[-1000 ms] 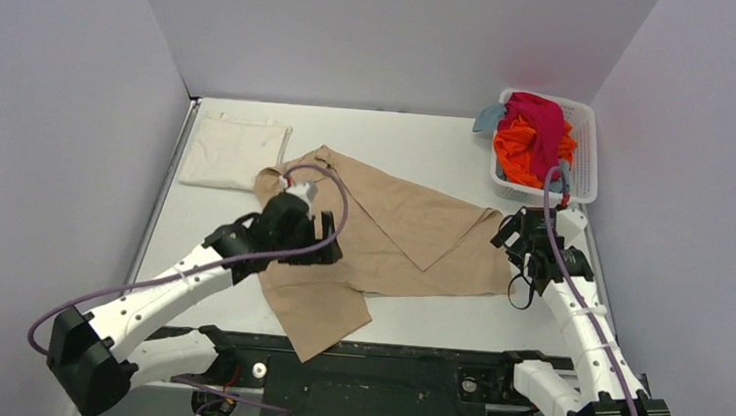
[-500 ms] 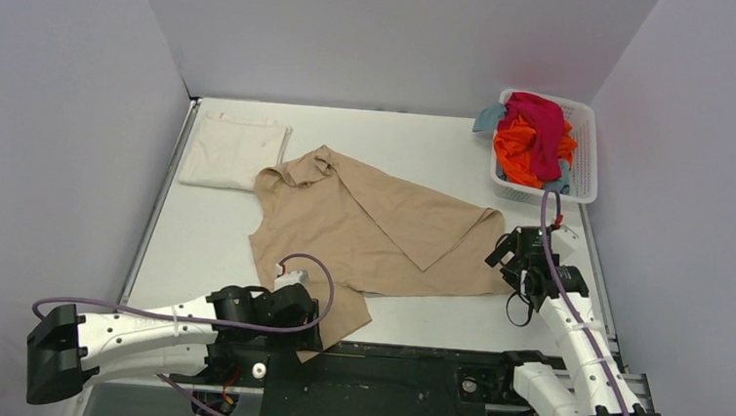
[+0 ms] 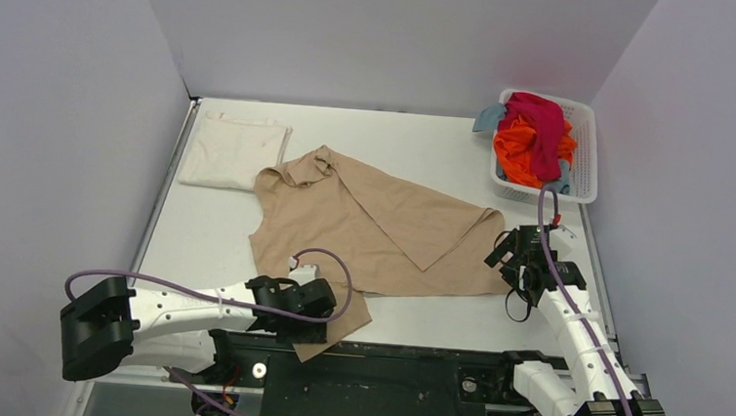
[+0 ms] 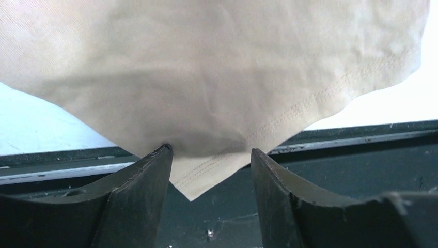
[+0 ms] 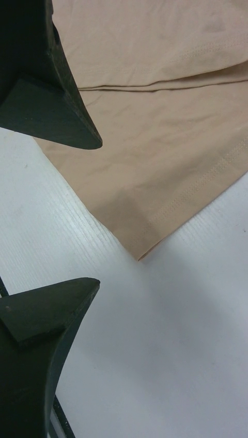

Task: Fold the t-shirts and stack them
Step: Flatten out the tshirt

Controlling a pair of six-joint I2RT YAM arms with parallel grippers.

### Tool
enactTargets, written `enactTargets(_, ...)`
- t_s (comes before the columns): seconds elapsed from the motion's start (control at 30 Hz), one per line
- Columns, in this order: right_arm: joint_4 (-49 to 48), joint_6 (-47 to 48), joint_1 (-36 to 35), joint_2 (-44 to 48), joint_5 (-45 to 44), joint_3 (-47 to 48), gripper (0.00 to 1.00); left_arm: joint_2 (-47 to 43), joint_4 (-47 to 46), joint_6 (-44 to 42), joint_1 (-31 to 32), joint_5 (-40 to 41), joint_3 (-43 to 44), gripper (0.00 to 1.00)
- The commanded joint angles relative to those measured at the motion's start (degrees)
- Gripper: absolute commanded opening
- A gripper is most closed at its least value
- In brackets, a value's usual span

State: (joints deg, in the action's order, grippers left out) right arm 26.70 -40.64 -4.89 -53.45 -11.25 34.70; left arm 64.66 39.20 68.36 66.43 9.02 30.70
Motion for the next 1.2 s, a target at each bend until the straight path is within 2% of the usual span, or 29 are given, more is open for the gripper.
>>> enactTargets(0.0,0.12,0.36,0.68,0.08,-0.31,0.49,0.89,3.46,-0.92,-0.24,-1.88,5.08,3.32,0.64)
enactTargets(0.27,0.16,0.99,1.42,-0.42,0.1,1.0,0.89,12.86,0.24,-3.55,-5.08,8.02,7.91,0.6)
enactTargets(0.33,0.11,1.06,1.58,-0.48,0.09,0.88,0.89,14.38,0.27,-4.77,-7.36,8.25,7.77,0.57)
enactTargets(0.47,0.09,1.36,1.91,-0.73,0.13,0.71,0.89,14.61,-2.64,-7.72,-11.9,7.12,6.77,0.39)
enactTargets(0.53,0.05,1.39,2.24,-0.84,0.3,0.58,0.89,14.54,-3.54,-8.55,-12.32,6.51,7.13,0.18)
enactTargets(0.57,0.04,1.36,2.33,-0.86,0.49,0.44,0.89,14.75,-3.53,-8.78,-12.37,6.14,7.29,0.04)
enactTargets(0.6,0.13,1.31,2.38,-0.75,0.59,0.36,0.89,14.86,-3.08,-8.86,-12.38,6.08,7.85,0.01)
enactTargets(0.73,1.88,1.68,2.54,0.02,2.35,0.0,0.88,13.73,-0.16,-9.16,-12.27,6.22,9.51,0.0)
enactTargets(0.97,9.44,0.57,3.22,3.75,-0.14,-1.24,0.83,2.74,7.88,-7.92,-12.25,8.77,13.1,0.0)
enactTargets(1.17,6.65,-0.5,3.57,1.01,1.67,-3.54,0.78,-3.68,8.87,-8.06,-12.5,9.04,14.19,0.0)
